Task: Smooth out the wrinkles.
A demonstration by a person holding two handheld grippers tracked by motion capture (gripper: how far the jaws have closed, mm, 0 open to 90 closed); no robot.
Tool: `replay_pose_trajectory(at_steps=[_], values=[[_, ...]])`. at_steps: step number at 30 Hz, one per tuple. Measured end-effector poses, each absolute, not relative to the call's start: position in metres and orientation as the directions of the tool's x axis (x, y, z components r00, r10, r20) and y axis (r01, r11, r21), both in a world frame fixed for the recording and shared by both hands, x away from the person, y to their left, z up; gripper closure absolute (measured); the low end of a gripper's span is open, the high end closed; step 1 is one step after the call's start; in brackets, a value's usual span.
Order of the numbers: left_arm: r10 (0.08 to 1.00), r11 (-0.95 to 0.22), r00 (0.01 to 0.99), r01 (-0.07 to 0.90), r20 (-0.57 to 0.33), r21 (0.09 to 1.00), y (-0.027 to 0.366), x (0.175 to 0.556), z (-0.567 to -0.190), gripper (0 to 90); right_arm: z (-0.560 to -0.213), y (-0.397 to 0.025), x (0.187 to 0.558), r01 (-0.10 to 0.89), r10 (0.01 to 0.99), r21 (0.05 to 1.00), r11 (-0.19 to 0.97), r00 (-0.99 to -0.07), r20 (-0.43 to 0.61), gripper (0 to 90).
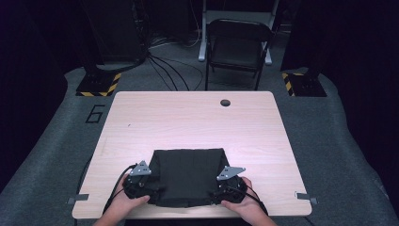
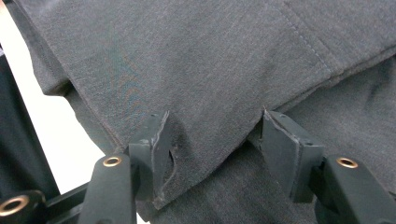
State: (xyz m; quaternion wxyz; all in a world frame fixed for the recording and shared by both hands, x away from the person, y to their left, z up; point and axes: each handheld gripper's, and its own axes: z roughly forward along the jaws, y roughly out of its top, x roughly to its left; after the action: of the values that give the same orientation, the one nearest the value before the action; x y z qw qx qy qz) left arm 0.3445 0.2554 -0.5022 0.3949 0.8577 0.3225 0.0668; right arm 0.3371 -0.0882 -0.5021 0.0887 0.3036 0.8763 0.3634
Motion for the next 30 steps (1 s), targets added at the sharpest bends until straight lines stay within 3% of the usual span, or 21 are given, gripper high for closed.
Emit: replay_pose_trajectory(at_steps=[8,30], values=[[0.601,-0.511,0.792,0.485,-0.109,0.709,0.251,0.346,-0.508,43.3,-0.504,-0.089,0.338,0.482,0.601,0.689,0.541,-0.795,0.084,42.6],[0.613,-0.471,0.776,0.51,-0.148,0.72,0.254,0.358,-0.512,43.5,-0.505,-0.089,0.341,0.485,0.602,0.696,0.529,-0.793,0.095,42.4]])
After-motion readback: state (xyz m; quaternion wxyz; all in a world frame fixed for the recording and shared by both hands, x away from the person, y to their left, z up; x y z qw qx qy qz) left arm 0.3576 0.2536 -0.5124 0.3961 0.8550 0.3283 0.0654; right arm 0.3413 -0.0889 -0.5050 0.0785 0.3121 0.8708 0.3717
